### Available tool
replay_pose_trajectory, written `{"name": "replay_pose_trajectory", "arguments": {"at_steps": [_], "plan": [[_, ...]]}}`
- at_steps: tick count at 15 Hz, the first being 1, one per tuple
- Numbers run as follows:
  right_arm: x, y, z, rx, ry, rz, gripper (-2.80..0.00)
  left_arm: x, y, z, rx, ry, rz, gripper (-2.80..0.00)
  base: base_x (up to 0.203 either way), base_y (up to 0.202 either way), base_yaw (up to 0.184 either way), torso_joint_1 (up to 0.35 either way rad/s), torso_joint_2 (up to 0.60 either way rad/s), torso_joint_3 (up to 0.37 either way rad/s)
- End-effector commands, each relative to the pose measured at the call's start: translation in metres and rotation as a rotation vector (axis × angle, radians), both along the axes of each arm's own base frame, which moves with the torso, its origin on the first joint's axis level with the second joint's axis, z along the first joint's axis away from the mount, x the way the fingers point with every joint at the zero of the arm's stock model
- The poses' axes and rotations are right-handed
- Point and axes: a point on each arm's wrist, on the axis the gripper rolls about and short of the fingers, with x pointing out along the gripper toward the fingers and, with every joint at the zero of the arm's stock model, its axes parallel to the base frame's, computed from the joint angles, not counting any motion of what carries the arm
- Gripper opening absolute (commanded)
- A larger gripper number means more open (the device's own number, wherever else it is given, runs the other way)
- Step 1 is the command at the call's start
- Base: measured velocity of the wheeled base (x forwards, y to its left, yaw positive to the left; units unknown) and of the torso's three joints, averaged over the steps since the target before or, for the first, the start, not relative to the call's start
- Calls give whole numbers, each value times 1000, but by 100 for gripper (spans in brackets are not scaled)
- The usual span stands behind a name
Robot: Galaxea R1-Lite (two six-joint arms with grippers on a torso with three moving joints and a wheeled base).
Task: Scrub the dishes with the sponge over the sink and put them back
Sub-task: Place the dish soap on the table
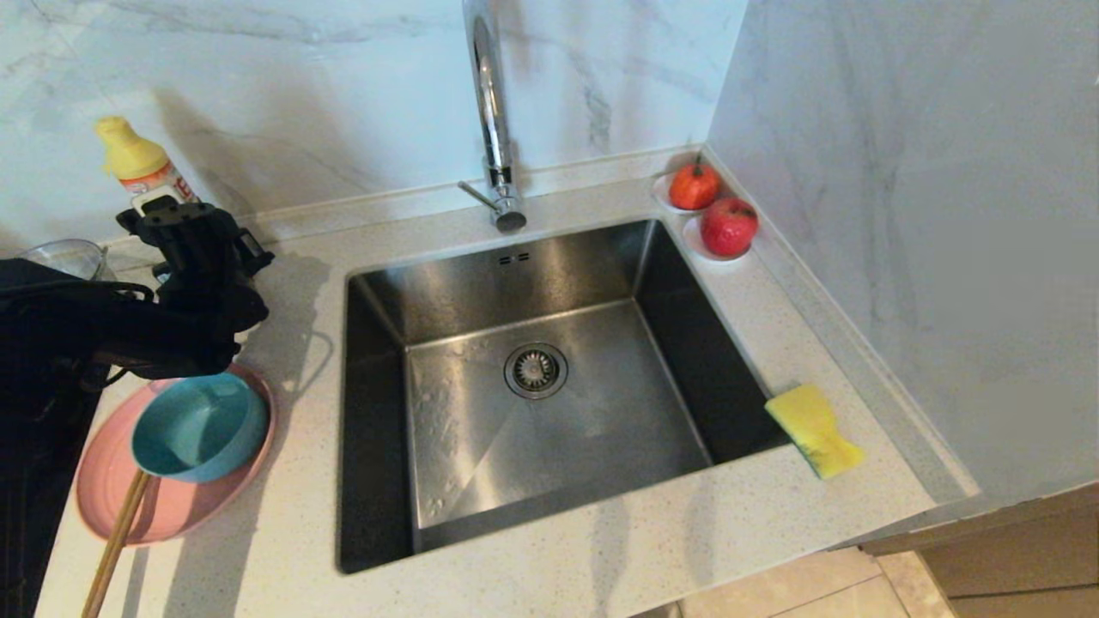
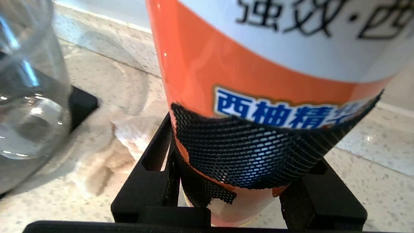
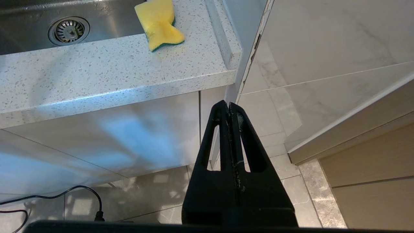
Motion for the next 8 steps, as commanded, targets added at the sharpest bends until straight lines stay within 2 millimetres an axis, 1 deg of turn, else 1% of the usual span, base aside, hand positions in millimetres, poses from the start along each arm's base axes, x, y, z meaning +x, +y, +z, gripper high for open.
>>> {"name": "replay_pose_trajectory", "arguments": {"at_steps": [1,3,4,6,8], "plan": [[0,0,0,0,1,0,-280,3,1,-6,-5,6,6,-280,0,0,0,0,0,0],[0,0,0,0,1,1,-280,3,1,-7,-6,12,7,-280,0,0,0,0,0,0],[0,0,0,0,1,-1,-280,3,1,-7,-6,12,9,0,0,0,0,0,0,0],[0,0,0,0,1,0,-280,1,1,-2,-1,5,8,0,0,0,0,0,0,0],[0,0,0,0,1,1,-280,-3,0,10,5,-19,6,0,0,0,0,0,0,0]]}}
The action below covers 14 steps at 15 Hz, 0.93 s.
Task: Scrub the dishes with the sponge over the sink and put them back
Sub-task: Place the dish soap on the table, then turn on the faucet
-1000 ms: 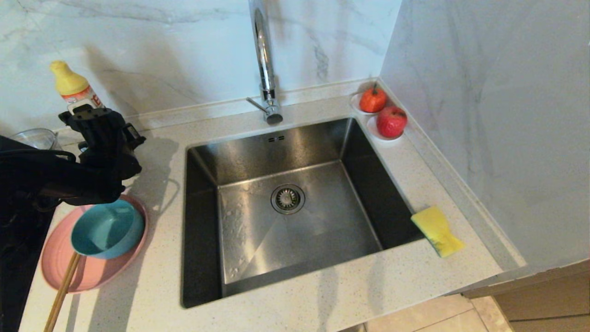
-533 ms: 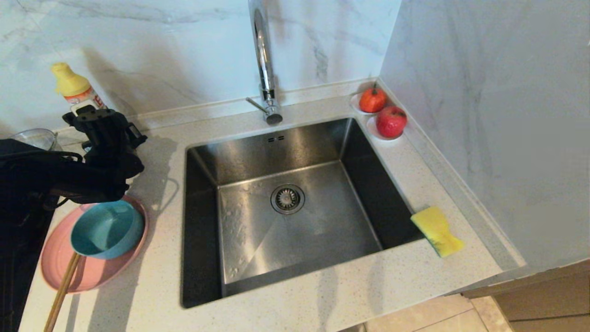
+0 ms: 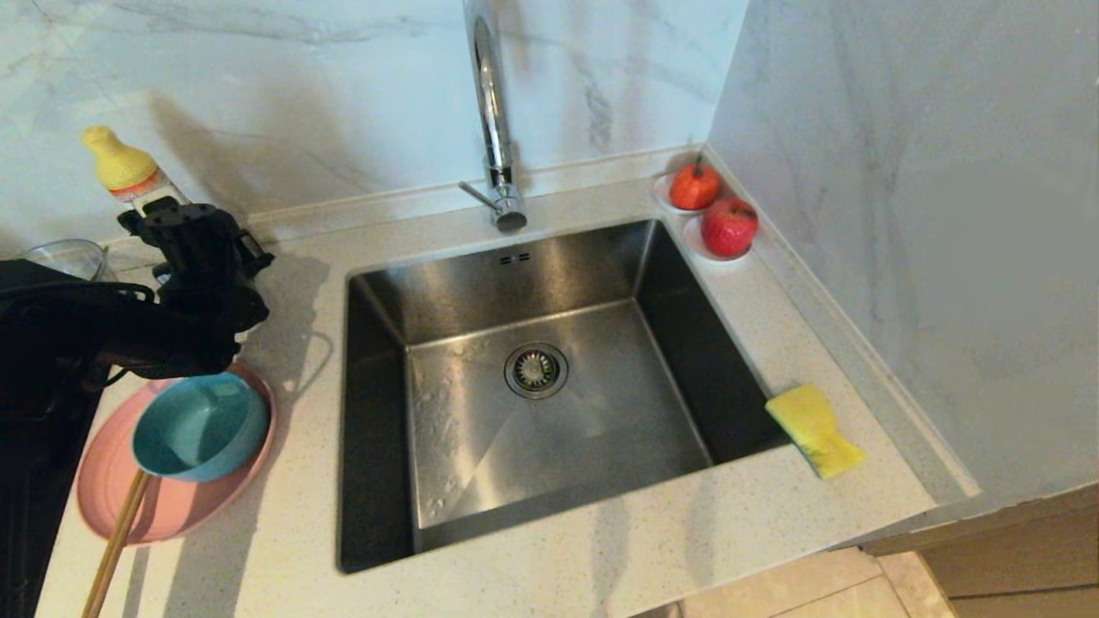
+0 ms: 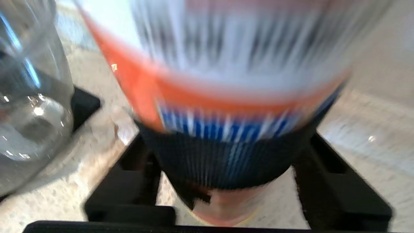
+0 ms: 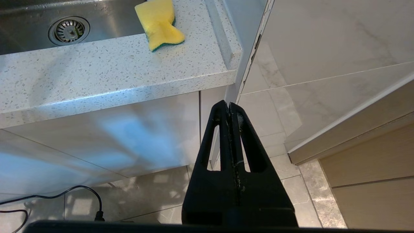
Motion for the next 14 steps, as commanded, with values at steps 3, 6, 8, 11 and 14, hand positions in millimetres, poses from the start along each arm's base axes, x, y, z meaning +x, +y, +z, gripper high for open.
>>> {"name": "replay_pose_trajectory", "arguments": {"at_steps": [3,6,8,11,14], "plan": [[0,0,0,0,1,-1,-280,-10,-2,26,8,-55,1,0,0,0,0,0,0,0],[0,0,0,0,1,0,-280,-32,-5,69,20,-127,-2,0,0,0,0,0,0,0],[0,0,0,0,1,0,-280,-51,-7,100,24,-163,-7,0,0,0,0,0,0,0],[0,0,0,0,1,-1,-280,-84,-14,144,32,-221,-15,0,0,0,0,0,0,0],[0,0,0,0,1,-1,-280,-125,-21,194,44,-297,-19,0,0,0,0,0,0,0]]}}
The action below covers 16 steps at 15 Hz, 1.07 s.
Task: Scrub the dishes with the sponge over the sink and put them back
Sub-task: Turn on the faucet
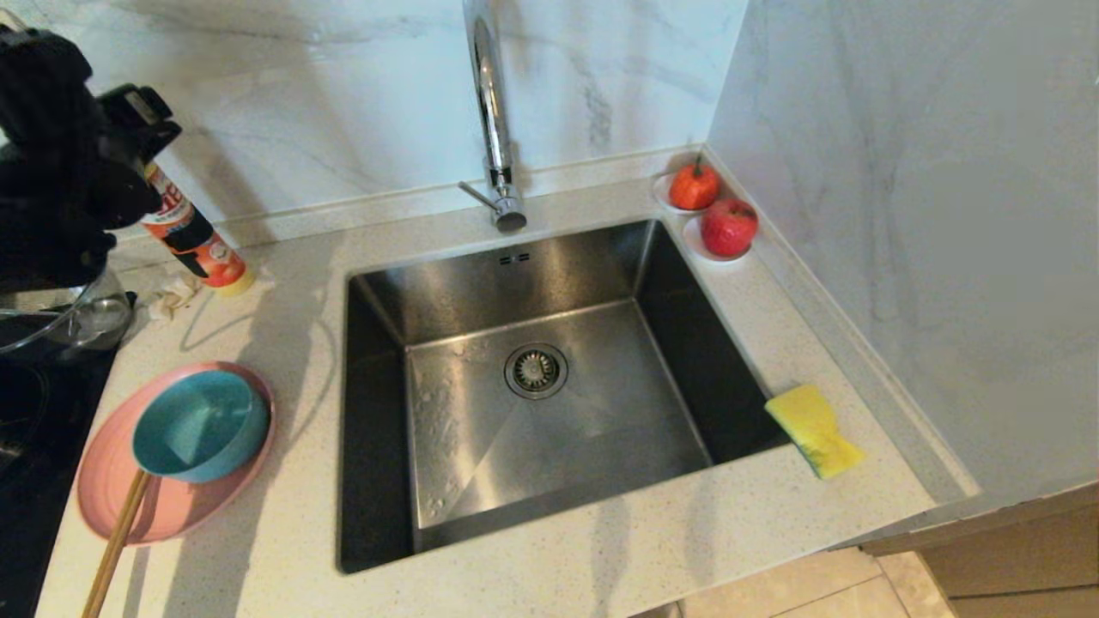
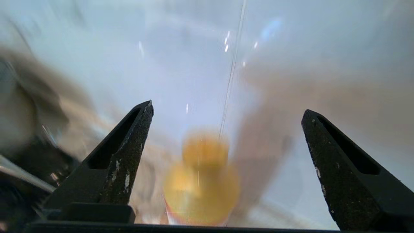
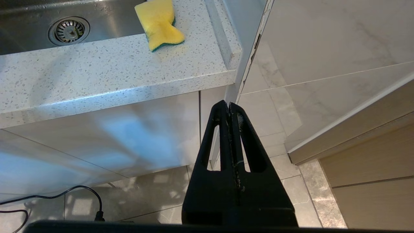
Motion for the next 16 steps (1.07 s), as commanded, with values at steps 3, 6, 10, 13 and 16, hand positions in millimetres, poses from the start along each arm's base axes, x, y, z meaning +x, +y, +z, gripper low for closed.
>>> {"name": "replay_pose_trajectory", "arguments": {"at_steps": [3,6,10,13,16], "plan": [[0,0,0,0,1,1,-280,-81,-12,83,32,-121,-38,0,0,0,0,0,0,0],[0,0,0,0,1,-1,-280,-134,-23,106,47,-76,-106,-280,0,0,0,0,0,0],[0,0,0,0,1,1,-280,-197,-38,117,64,-1,-214,-280,0,0,0,0,0,0],[0,0,0,0,1,0,-280,-223,-47,106,49,80,-305,-280,0,0,0,0,0,0],[0,0,0,0,1,-1,-280,-248,-62,93,7,174,-451,-280,0,0,0,0,0,0]]}}
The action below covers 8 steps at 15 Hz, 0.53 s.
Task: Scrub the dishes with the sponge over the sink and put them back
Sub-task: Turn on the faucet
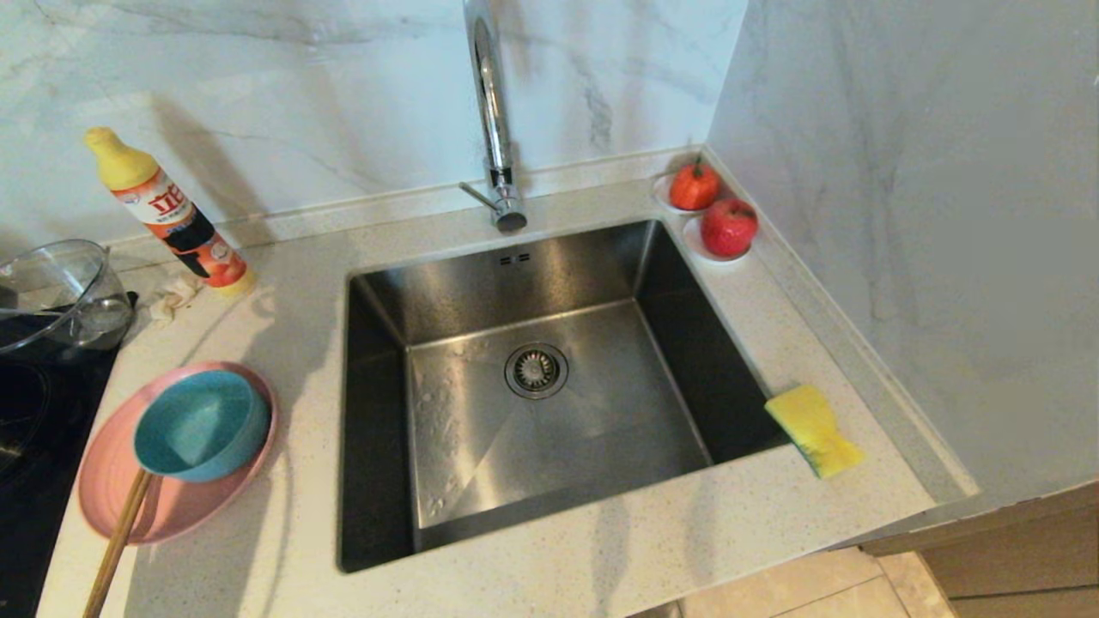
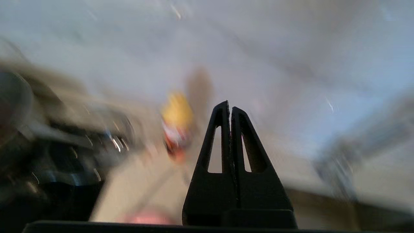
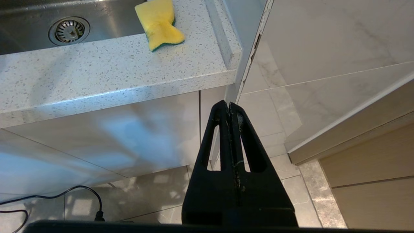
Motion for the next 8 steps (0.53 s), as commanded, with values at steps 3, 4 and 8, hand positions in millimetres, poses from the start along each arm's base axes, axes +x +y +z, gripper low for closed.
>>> {"name": "replay_pose_trajectory", "arguments": {"at_steps": [3,4,8], "plan": [[0,0,0,0,1,-1,-280,-34,-10,-33,-10,201,-223,-280,0,0,0,0,0,0],[0,0,0,0,1,1,-280,-31,-11,-44,-14,265,-261,-280,0,0,0,0,0,0],[0,0,0,0,1,0,-280,24,-16,-76,-133,434,-323,-280,0,0,0,0,0,0]]}}
